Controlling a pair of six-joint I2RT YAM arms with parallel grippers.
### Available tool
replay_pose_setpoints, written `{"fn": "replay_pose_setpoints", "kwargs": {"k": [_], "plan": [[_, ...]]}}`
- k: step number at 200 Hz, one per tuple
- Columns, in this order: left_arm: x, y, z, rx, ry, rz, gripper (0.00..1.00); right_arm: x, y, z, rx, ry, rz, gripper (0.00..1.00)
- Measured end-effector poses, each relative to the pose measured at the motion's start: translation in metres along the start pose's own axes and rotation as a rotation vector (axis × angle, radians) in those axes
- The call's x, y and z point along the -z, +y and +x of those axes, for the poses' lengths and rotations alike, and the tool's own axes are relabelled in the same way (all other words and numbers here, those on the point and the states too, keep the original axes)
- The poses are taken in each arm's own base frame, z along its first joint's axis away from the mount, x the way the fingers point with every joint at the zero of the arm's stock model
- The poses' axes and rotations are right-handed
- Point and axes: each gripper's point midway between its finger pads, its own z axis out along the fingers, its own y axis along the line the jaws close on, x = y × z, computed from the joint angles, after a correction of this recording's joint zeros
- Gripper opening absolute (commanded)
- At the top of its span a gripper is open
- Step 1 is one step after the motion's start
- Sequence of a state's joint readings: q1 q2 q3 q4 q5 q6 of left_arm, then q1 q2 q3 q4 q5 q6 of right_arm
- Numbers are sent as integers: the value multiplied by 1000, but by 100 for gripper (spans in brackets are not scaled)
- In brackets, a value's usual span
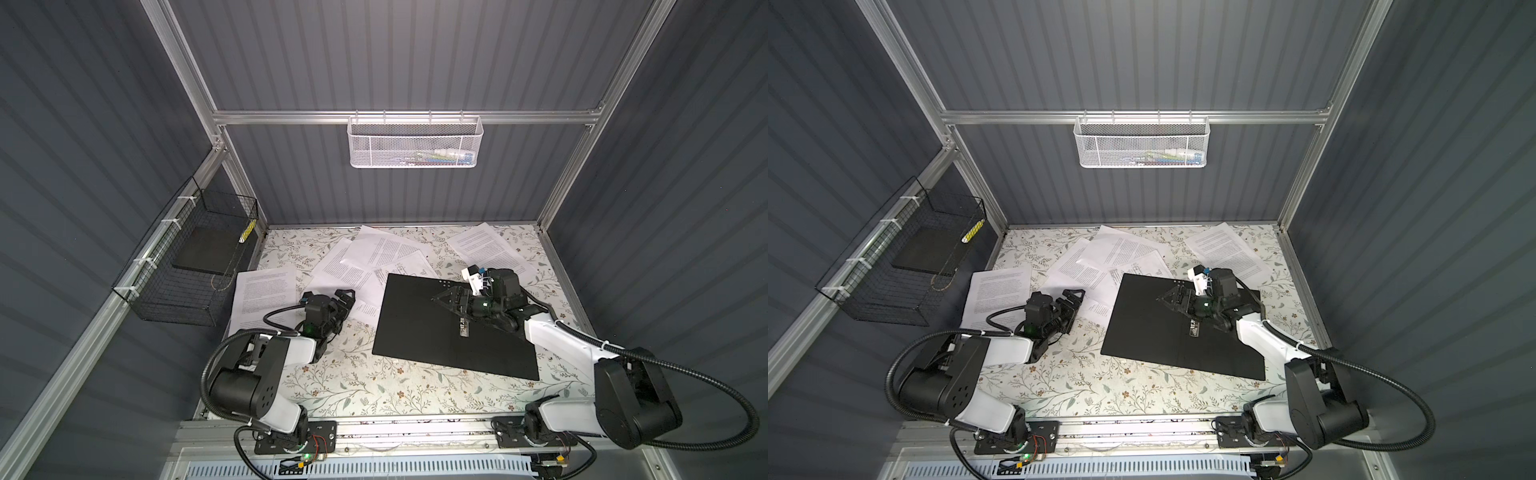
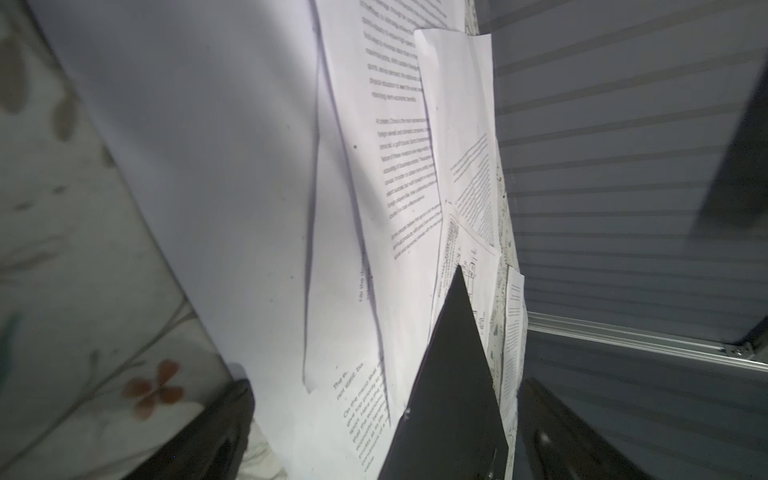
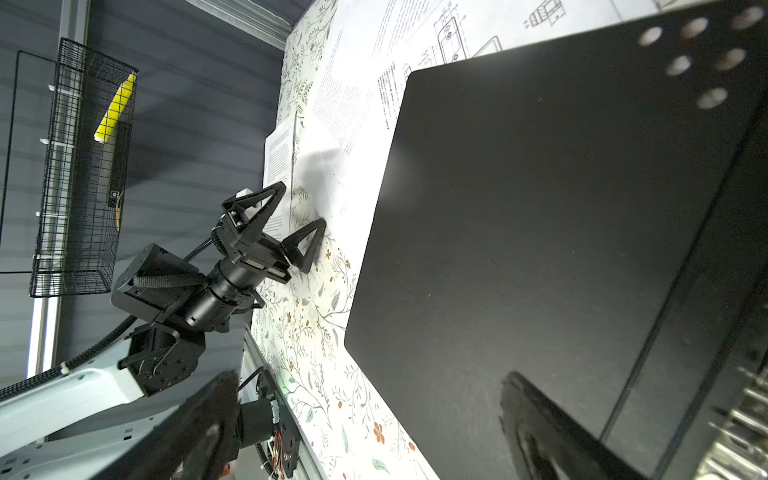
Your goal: Put the files into the folder
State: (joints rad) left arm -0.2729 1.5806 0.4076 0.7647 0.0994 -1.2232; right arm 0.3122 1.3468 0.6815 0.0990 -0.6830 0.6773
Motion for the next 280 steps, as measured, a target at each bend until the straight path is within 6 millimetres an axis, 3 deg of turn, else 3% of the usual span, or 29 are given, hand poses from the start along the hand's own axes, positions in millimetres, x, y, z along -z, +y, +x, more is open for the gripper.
{"fn": "replay_pose_setpoints", "kwargs": {"k": [100,139,171,217,280], "plan": [[-34,-20,-4,-69,6,114,97,-7,-3,3,-28,25,-17,99],[-52,-28,-3,-111,42,120,85,-9,-4,3,-35,29,-23,99],[-61,-29,-4,-136,61,88,66,-10,-3,2,-33,28,-28,99],[-72,-42,-4,-177,90,106,57,-14,-6,3,-47,40,-34,99],[-87,-32,-11,-155,102,1,66,-14,-6,3,-51,40,-36,99]]}}
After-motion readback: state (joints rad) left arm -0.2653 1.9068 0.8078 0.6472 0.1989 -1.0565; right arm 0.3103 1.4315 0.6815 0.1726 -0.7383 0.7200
